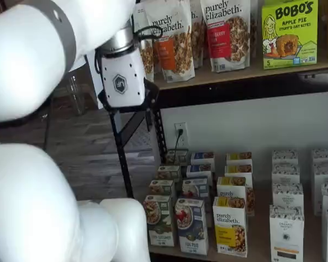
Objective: Pick up the blue and white box that is on the bottom shelf, the second box from the left
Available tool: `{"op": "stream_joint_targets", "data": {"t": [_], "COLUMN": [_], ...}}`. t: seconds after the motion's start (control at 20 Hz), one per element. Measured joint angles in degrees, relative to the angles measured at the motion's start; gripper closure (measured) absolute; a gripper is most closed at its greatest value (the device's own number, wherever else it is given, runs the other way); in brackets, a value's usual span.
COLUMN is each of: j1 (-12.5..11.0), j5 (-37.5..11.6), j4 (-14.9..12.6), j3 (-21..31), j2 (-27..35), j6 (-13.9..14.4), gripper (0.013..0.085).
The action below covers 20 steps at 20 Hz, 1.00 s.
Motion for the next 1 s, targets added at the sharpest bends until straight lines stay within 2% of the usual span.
{"op": "stream_joint_targets", "data": {"t": [0.45,0.7,1.0], "j1": [2.42,2.25,2.94], "j5": [-9.66,-14.61,-20.19], "j4": [-1.08,-0.52,-1.30], "j3": [9.63,13.86,18.10], "j2": [-0.73,-1.17,-0.70], "j6": [2.11,1.78,2.46], "gripper": [0.0130,0.0130,0.0130]}}
